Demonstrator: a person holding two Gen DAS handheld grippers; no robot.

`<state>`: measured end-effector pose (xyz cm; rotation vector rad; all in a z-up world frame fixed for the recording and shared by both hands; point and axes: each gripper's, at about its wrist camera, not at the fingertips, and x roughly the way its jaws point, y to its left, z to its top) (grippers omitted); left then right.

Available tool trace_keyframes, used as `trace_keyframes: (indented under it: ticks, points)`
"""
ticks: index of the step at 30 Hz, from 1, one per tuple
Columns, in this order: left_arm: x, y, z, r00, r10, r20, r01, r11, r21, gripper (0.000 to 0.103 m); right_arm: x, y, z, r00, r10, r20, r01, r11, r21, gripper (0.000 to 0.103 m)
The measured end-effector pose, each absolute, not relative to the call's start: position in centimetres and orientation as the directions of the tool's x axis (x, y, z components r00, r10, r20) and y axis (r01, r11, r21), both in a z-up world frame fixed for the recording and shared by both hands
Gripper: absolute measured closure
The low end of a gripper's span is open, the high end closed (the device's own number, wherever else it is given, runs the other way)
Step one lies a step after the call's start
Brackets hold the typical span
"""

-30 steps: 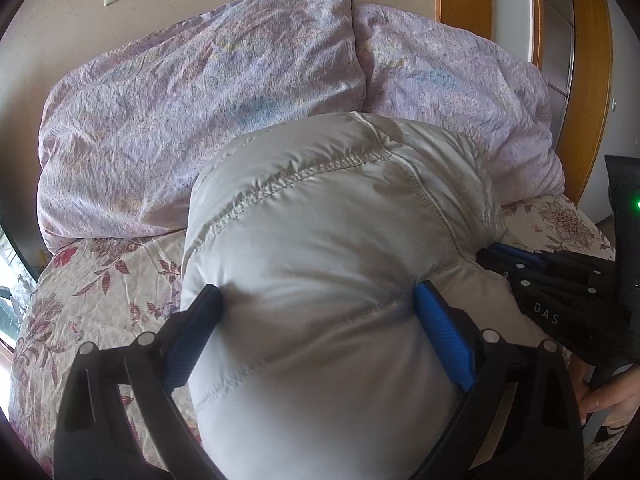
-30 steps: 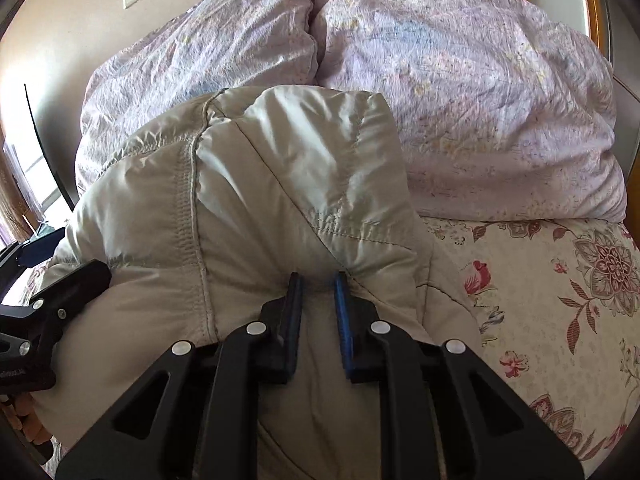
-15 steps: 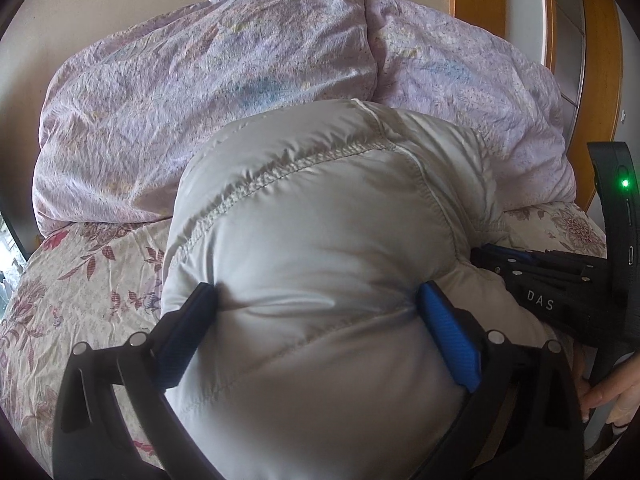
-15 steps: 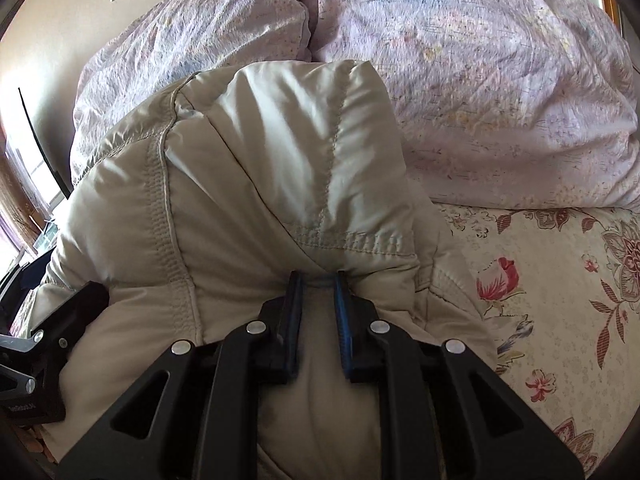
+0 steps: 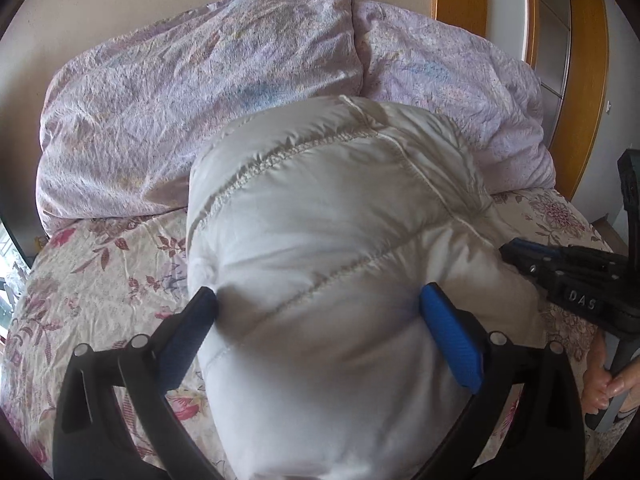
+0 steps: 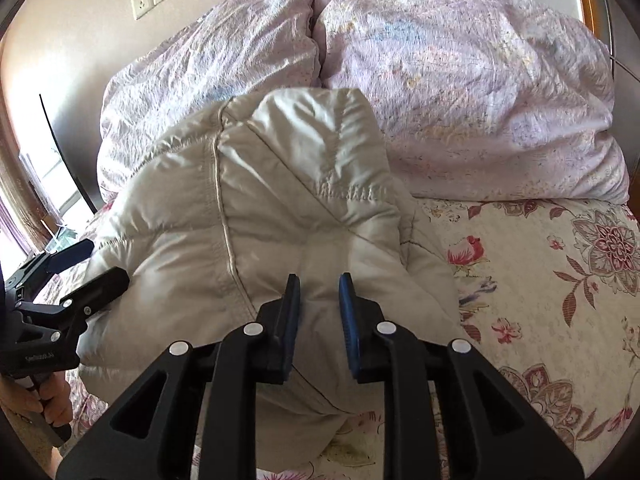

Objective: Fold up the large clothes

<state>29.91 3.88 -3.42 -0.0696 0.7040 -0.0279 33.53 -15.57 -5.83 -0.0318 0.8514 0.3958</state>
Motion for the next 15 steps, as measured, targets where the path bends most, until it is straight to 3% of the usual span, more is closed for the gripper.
trace_keyframes:
  ticks: [4,7,8,10,11,12,15]
  points:
    - [30.8,3.5,-4.1,0.773,-0.021,-0.634,-0.024,0.998,-0.062,0.002,34.7,-14.7,-7.1,0.599,0.284,-0.749,-0.326,0.94,0.097,0.081]
    - [30.1,3.9,-3.3,0.762,-0.035,-0.647,-0.033,0.995,-0.092,0.002,34.4,-15.9,-6.2,0.588,0.321,-0.743,-0.303,0.938,0.166,0.08]
    - [29.4,4.1,-2.9,0.763,-0.051,-0.645,-0.029,0.993,-0.113,0.002,33.9,-16.5,-5.8,0.591,0.33,-0.736,-0.292,0.938,0.186,0.074]
    - [27.8,4.5,-2.3,0.766,-0.066,-0.639,-0.028,0.99,-0.135,0.002,32.4,-17.5,-4.4,0.623,0.34,-0.704,-0.275,0.938,0.21,0.043]
    - [27.0,4.7,-2.0,0.766,-0.066,-0.639,-0.032,0.989,-0.141,0.002,31.3,-17.9,-3.6,0.651,0.342,-0.678,-0.27,0.939,0.214,0.013]
    - [26.1,4.8,-1.7,0.767,-0.07,-0.638,-0.034,0.988,-0.148,0.002,30.3,-18.1,-3.0,0.679,0.339,-0.652,-0.271,0.94,0.207,0.003]
    - [23.3,5.1,-0.9,0.774,-0.053,-0.631,-0.056,0.987,-0.152,0.002,27.0,-18.1,-1.2,0.73,0.305,-0.611,-0.274,0.95,0.148,0.001]
